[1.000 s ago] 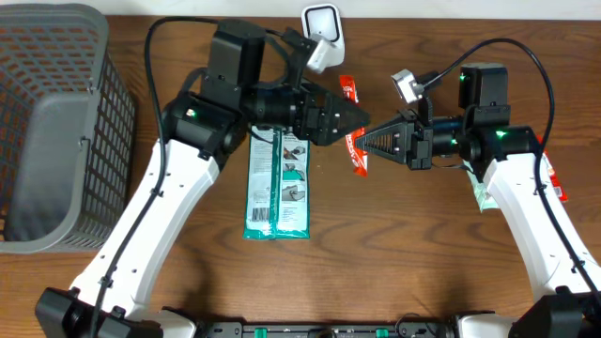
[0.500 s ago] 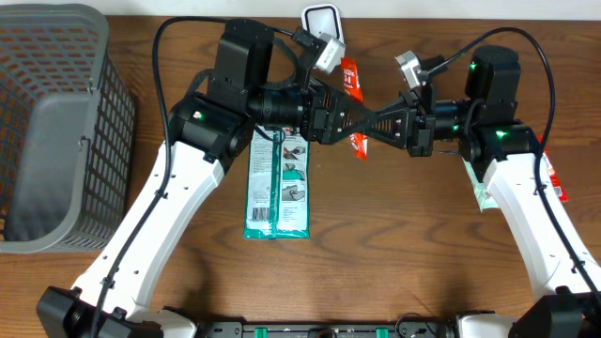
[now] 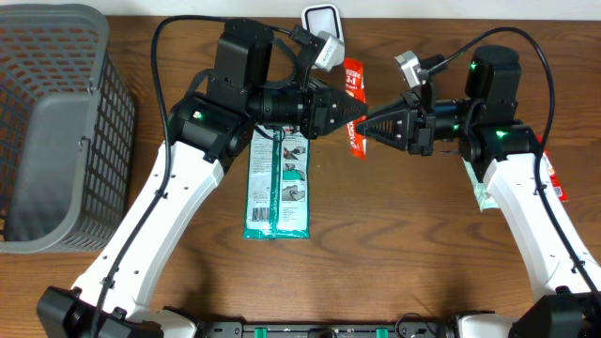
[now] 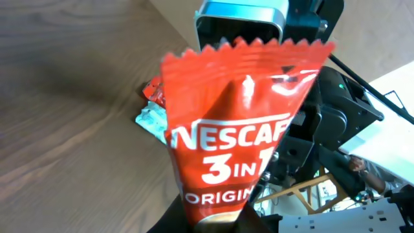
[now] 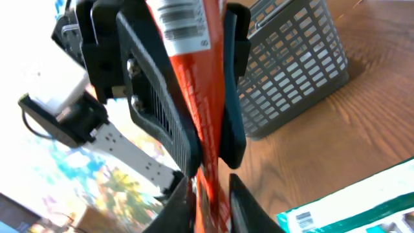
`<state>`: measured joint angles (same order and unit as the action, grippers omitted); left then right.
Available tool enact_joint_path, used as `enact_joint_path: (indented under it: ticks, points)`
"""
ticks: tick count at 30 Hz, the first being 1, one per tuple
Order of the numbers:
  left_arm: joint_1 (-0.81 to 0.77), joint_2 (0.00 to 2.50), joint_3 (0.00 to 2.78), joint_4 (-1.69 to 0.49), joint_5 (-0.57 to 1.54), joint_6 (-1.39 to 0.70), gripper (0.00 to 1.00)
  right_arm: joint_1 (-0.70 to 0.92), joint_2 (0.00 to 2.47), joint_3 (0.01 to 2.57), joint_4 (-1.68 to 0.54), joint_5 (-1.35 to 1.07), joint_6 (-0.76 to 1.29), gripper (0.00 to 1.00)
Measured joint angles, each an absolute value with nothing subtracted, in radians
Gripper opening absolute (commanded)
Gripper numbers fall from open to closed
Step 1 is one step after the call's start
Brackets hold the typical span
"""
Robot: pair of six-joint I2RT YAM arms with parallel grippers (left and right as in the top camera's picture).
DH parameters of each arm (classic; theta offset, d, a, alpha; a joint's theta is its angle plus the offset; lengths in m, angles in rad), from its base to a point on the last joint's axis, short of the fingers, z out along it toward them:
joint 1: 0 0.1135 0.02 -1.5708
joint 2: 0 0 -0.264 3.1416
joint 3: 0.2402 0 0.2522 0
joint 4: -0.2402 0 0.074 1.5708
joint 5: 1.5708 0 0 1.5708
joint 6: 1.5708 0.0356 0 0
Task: Scan the item barcode
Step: 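Hold the stick with both grippers, then open the right gripper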
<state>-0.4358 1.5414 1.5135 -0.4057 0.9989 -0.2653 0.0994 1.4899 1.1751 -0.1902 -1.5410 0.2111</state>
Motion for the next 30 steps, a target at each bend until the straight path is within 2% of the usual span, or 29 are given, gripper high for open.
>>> enact_joint_path:
  ticks: [6,8,11,15,17,19,20,22,27,29,30]
  points:
    - [-0.434,1.541,1.514,-0.396,0.992,-0.304,0.13,0.099,1.490,1.175,-0.204,-1.541,0.216,0.35]
    - [-0.422,1.541,1.514,-0.387,0.992,-0.353,0.13,0.099,1.490,1.175,-0.233,-1.541,0.210,0.31]
    - [-0.403,1.541,1.514,-0.385,0.992,-0.408,0.15,0.101,1.490,1.176,-0.312,-1.541,0.168,0.13]
    - [-0.398,1.541,1.514,-0.385,0.992,-0.440,0.17,0.111,1.490,1.176,-0.358,-1.541,0.109,0.10]
    - [-0.398,1.541,1.514,-0.385,0.993,-0.449,0.17,0.121,1.490,1.176,-0.358,-1.540,0.089,0.01]
    - [-0.398,1.541,1.514,-0.385,0.994,-0.450,0.17,0.123,1.490,1.176,-0.359,-1.540,0.076,0.01]
    - [-0.398,1.541,1.514,-0.385,0.994,-0.450,0.25,0.123,1.490,1.176,-0.359,-1.539,0.072,0.01]
    - [-0.398,1.541,1.514,-0.384,0.995,-0.446,0.31,0.123,1.490,1.176,-0.358,-1.538,0.069,0.01]
    - [-0.398,1.541,1.514,-0.399,0.996,-0.453,0.31,0.123,1.490,1.176,-0.358,-1.534,0.055,0.01]
    - [-0.398,1.541,1.514,-0.400,0.996,-0.453,0.49,0.123,1.490,1.176,-0.352,-1.533,0.051,0.01]
    - [-0.398,1.541,1.514,-0.400,0.996,-0.448,0.51,0.123,1.490,1.176,-0.348,-1.533,0.050,0.01]
